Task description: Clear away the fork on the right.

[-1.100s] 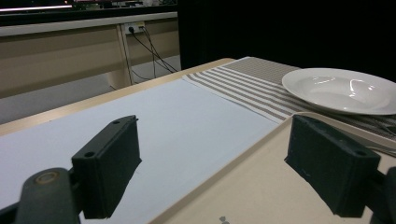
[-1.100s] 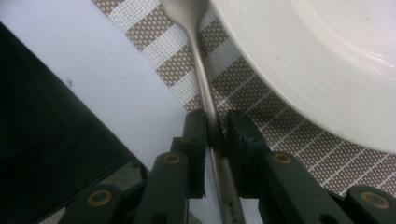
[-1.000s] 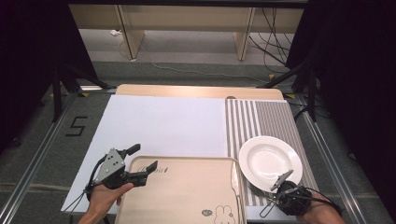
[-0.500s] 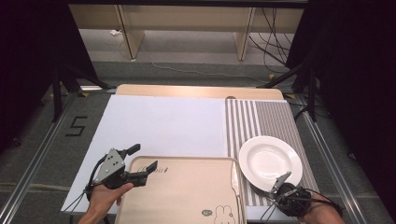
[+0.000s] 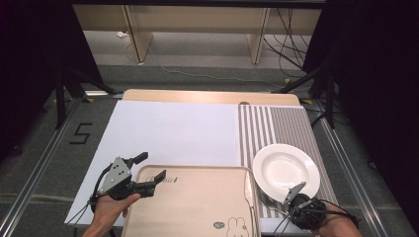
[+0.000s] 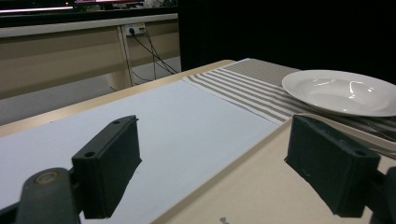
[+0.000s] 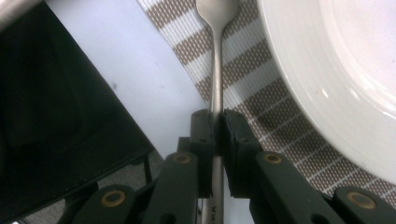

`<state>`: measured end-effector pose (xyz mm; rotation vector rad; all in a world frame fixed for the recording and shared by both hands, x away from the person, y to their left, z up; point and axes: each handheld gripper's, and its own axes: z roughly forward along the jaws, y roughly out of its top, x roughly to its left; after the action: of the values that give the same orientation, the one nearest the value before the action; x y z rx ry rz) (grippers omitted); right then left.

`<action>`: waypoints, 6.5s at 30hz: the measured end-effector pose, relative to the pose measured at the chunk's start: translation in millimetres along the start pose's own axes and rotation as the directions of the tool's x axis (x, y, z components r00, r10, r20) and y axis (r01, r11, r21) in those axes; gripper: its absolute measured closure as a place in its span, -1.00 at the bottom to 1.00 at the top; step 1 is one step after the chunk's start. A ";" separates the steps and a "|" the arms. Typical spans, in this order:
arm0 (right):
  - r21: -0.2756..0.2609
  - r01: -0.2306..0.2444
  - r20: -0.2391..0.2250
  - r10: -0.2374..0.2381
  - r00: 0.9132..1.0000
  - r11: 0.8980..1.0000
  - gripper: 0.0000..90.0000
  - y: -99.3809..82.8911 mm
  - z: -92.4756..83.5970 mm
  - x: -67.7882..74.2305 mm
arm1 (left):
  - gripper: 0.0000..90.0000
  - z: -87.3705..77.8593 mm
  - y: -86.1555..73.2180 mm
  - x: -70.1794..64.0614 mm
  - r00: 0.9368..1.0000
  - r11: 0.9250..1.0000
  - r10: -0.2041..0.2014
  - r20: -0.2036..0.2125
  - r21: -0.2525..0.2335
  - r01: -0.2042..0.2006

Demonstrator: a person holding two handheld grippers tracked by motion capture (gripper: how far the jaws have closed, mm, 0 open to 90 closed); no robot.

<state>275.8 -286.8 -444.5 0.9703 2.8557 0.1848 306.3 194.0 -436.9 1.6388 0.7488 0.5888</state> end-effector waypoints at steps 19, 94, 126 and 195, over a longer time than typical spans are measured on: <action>-0.204 -0.017 -0.157 -0.015 0.987 0.979 0.87 30.0 -13.5 18.7 | -0.63 0.1 0.1 -0.5 1.000 1.000 0.003 0.001 -0.002 -0.003; -0.157 -0.039 -0.299 -0.009 0.954 0.987 0.86 115.1 24.2 88.8 | -0.64 -0.9 0.0 -1.1 1.000 1.000 0.008 0.006 -0.006 -0.008; -0.281 0.065 -0.240 -0.136 0.961 0.957 0.92 130.4 21.2 117.9 | -0.64 -1.0 0.3 -0.8 1.000 1.000 0.006 0.003 -0.007 -0.006; -0.200 -0.044 -0.136 0.016 0.991 0.979 1.00 106.7 26.0 53.4 | -0.64 -1.6 0.8 -0.7 1.000 1.000 0.004 0.000 -0.008 -0.004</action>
<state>301.5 -168.1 -457.7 0.9945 2.8680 0.5521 304.8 194.4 -435.9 1.6333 0.7424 0.5943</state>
